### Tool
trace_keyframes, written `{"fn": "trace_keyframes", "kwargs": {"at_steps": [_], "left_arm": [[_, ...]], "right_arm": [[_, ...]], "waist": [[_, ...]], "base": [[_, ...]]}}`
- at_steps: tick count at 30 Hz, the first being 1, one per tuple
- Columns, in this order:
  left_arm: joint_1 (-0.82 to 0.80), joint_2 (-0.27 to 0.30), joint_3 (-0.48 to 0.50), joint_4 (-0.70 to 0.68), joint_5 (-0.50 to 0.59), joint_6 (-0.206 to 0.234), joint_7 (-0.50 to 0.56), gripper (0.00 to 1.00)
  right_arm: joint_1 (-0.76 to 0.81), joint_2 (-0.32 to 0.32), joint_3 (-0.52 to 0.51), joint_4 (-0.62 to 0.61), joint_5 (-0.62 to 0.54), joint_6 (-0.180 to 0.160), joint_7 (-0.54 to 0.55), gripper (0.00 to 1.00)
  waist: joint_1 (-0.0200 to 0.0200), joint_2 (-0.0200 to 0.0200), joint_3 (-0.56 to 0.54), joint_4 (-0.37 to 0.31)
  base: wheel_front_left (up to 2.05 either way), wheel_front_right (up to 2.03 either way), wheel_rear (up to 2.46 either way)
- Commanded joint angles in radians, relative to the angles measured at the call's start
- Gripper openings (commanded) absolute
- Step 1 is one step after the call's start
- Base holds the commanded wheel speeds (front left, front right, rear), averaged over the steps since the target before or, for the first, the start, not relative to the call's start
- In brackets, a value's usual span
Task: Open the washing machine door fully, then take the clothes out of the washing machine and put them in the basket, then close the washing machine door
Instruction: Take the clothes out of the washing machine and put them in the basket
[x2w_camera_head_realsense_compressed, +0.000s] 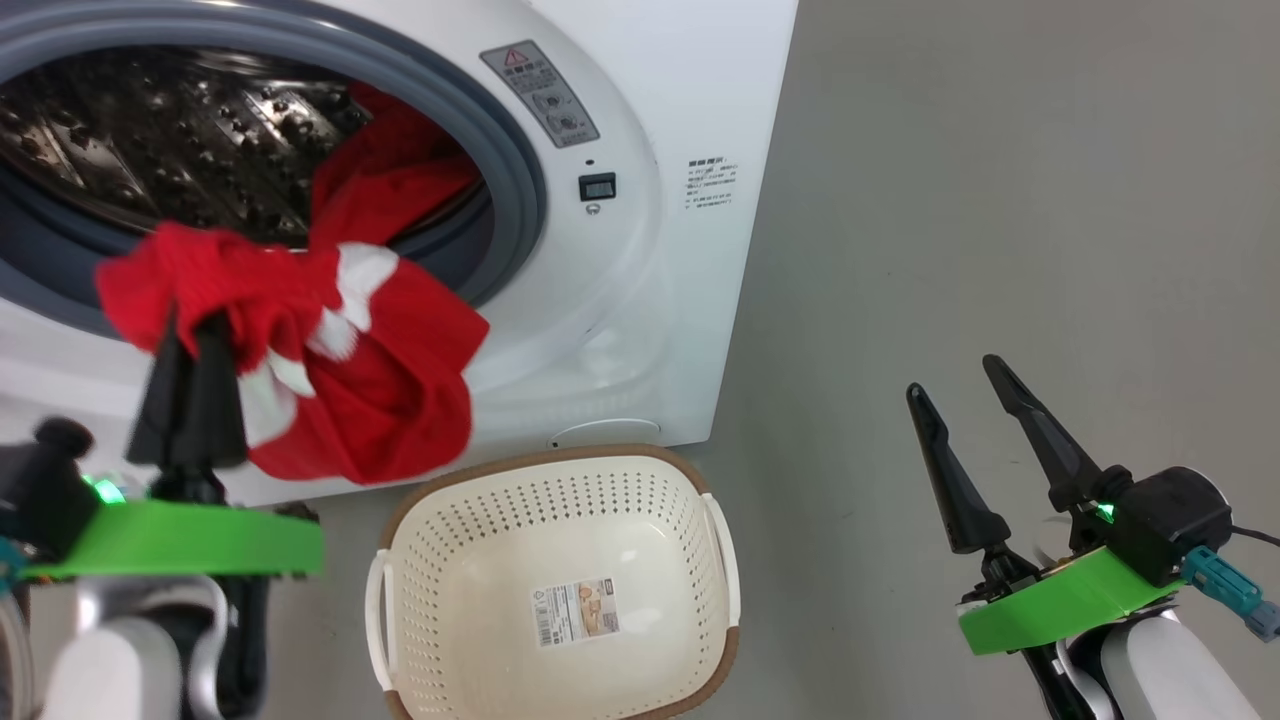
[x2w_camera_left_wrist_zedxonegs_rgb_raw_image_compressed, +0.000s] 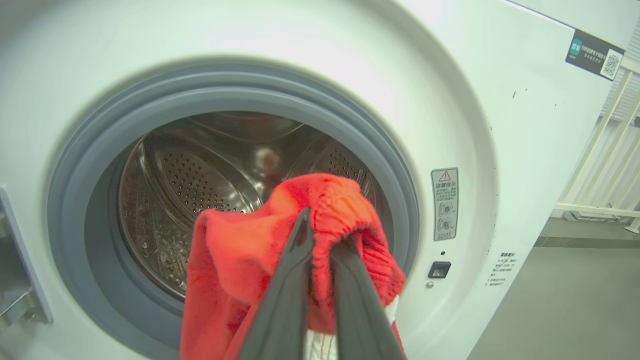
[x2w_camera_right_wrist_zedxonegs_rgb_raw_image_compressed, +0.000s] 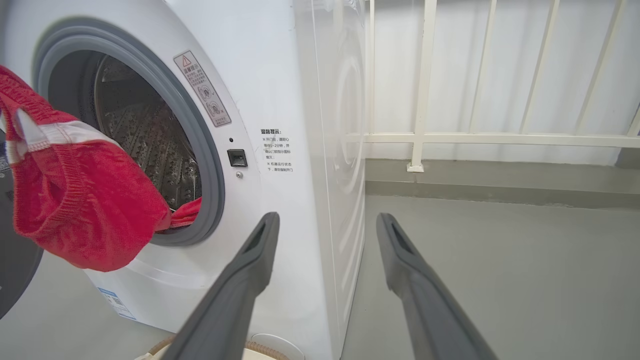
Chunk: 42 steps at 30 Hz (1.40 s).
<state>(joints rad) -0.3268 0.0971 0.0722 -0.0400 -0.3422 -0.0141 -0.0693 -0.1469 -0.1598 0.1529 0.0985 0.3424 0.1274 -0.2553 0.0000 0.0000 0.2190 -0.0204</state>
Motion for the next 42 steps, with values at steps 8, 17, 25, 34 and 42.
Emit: {"fn": "trace_keyframes", "kwargs": {"at_steps": [8,17,25,34,42], "left_arm": [[0.093,-0.011,-0.006,0.005,-0.027,0.032,0.035,0.0],[0.036,-0.029,-0.028,0.257,-0.103,0.02,0.048,0.0],[-0.091,-0.038,-0.06,0.535,-0.148,-0.002,0.037,0.0],[-0.247,-0.043,-0.095,0.855,-0.165,-0.016,0.018,0.0],[-0.365,-0.045,-0.095,1.093,-0.213,-0.046,0.023,0.0]], "right_arm": [[0.004,-0.016,0.022,-0.033,0.0,0.003,-0.006,1.0],[-0.026,-0.019,0.017,-0.048,-0.007,0.003,-0.006,1.0],[-0.066,-0.011,0.023,-0.073,-0.018,0.003,-0.006,1.0],[-0.108,-0.011,0.03,-0.077,-0.022,0.003,-0.006,1.0],[-0.148,0.002,0.045,-0.086,-0.023,0.003,-0.006,1.0]], "waist": [[0.0,0.0,0.011,0.0],[0.0,0.0,0.088,0.011],[0.0,0.0,0.169,0.005],[0.0,0.0,0.244,-0.015],[0.0,0.0,0.316,-0.044]], "base": [[0.0,0.0,0.0],[0.0,0.0,0.0],[0.0,0.0,0.0],[0.0,0.0,0.0],[0.0,0.0,0.0]]}}
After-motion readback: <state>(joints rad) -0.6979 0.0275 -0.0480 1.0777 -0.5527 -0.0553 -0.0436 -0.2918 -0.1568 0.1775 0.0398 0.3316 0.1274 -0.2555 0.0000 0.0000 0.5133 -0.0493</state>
